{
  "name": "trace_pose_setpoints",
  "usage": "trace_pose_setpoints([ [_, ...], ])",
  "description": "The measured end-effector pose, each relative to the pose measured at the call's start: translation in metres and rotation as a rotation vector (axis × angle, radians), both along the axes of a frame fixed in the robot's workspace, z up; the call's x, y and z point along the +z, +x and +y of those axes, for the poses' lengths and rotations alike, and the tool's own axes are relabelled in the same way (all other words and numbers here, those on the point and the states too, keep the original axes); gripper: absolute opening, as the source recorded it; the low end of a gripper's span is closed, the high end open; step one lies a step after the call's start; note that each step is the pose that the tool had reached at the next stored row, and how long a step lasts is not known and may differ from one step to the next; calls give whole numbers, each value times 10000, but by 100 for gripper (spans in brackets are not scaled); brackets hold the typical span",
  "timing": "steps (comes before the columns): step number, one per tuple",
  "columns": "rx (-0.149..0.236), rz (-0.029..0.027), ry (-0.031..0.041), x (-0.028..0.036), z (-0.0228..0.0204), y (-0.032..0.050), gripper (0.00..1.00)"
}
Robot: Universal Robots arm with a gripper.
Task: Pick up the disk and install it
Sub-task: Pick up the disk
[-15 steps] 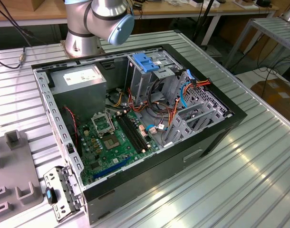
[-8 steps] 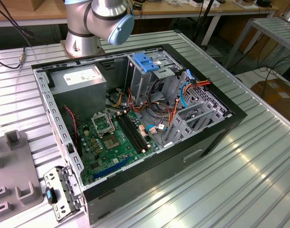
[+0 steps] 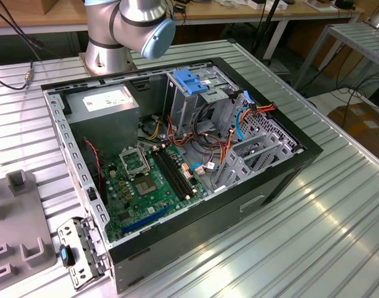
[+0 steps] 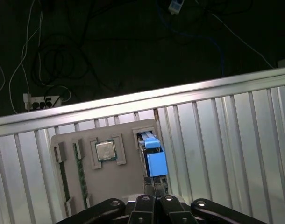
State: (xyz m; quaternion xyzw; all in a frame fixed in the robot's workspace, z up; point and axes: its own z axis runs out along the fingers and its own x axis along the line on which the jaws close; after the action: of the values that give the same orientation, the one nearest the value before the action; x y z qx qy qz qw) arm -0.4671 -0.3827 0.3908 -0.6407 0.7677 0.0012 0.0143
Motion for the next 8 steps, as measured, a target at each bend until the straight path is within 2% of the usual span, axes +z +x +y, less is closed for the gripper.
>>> trace_pose_setpoints([
  [8,51,0,-2,0,-1,0,11],
])
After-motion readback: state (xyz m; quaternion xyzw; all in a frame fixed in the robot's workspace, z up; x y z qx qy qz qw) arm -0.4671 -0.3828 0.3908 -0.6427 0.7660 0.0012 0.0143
